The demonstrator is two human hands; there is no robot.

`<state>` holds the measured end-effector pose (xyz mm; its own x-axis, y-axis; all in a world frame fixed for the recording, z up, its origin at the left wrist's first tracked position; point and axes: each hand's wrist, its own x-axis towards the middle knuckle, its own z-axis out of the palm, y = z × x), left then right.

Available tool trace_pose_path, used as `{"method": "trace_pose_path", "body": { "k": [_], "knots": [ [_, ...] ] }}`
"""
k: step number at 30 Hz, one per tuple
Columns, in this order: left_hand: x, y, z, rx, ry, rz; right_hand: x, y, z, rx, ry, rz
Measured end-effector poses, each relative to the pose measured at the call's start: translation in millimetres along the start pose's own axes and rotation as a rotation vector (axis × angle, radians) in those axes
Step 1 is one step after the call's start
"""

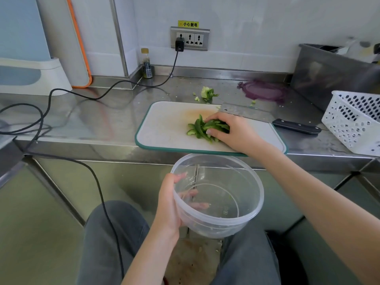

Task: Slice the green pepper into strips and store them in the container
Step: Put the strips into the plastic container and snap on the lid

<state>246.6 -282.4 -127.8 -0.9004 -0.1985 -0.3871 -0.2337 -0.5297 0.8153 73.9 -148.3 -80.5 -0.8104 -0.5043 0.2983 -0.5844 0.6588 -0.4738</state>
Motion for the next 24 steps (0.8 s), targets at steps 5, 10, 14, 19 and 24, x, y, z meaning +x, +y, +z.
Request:
{"method": "trace_pose_path", "body": {
  "k": [5,10,14,19,24],
  "knots": [
    [4,1,-2,-0.012,-0.016,-0.019,-13,-9,-1,0.012,-0.036,-0.047],
    [7,-1,-2,0.011,-0.024,-0.011,-30,-17,-2,0.051,-0.020,-0.079],
    [8,-1,-3,-0.002,-0.020,-0.001,-40,-28,-2,0.080,-0.068,-0.126],
    [9,-2,-4,-0.021,-0.038,0.004,-55,-36,1,0.104,-0.113,-0.201],
    [10,-2,-3,-0.080,-0.093,0.030,-69,-47,1,0.084,-0.302,-0.257]
  ]
}}
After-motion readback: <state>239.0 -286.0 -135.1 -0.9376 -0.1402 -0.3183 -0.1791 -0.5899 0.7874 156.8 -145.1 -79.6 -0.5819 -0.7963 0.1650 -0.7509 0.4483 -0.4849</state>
